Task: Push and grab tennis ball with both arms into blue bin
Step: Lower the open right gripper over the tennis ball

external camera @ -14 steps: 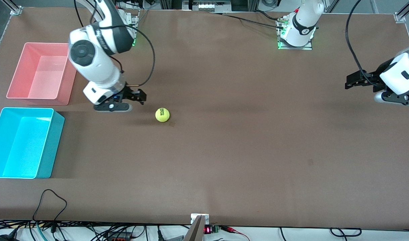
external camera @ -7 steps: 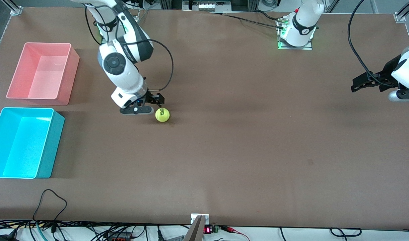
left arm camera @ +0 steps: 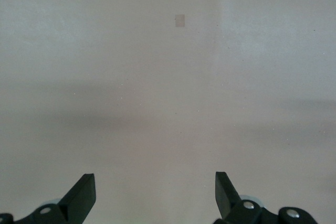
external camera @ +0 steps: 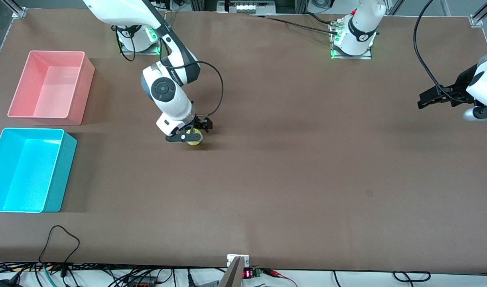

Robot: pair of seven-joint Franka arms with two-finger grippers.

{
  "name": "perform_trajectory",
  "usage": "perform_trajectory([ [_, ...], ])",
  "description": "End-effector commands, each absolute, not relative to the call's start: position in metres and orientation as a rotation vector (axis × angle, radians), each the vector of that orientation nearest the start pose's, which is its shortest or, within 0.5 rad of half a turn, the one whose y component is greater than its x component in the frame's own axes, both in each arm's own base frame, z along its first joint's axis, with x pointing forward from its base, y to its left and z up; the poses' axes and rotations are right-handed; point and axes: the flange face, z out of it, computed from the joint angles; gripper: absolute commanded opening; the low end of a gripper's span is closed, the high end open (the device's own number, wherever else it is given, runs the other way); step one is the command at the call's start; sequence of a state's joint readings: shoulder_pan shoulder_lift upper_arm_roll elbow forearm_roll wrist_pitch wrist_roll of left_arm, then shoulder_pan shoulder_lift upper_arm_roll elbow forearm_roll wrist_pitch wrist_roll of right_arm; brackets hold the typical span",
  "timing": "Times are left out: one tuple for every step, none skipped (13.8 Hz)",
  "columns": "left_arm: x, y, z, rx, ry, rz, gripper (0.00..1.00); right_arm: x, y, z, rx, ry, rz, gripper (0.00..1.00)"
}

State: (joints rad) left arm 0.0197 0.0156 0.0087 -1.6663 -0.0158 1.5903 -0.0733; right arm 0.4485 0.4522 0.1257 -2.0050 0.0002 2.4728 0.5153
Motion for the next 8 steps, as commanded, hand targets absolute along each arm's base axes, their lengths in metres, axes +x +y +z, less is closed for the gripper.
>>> perform_trajectory([
  [0.548, 0.006, 0.580, -3.148, -0.190, 0.149, 1.00, 0.526, 0.326, 0.224, -3.120, -0.090, -0.037, 1.00],
  [0.547, 0.005, 0.581, -3.148, -0.185, 0.149, 1.00, 0.526, 0.325, 0.223, -3.133, -0.120, -0.049, 1.00],
  [0.547, 0.004, 0.583, -3.149, -0.183, 0.147, 1.00, 0.528, 0.323, 0.224, -3.142, -0.141, -0.059, 1.00],
  [0.547, 0.004, 0.583, -3.149, -0.183, 0.147, 1.00, 0.530, 0.320, 0.223, -3.149, -0.143, -0.065, 1.00],
  [0.547, 0.005, 0.583, -3.148, -0.185, 0.154, 1.00, 0.530, 0.319, 0.220, -3.154, -0.139, -0.060, 1.00],
  [0.547, 0.005, 0.583, -3.147, -0.187, 0.159, 1.00, 0.530, 0.318, 0.216, -3.155, -0.134, -0.053, 1.00],
  [0.548, 0.005, 0.585, -3.148, -0.187, 0.151, 1.00, 0.530, 0.319, 0.211, -3.153, -0.133, -0.051, 1.00],
  [0.550, 0.006, 0.583, -3.149, -0.190, 0.154, 1.00, 0.529, 0.318, 0.207, -3.152, -0.131, -0.047, 1.00],
])
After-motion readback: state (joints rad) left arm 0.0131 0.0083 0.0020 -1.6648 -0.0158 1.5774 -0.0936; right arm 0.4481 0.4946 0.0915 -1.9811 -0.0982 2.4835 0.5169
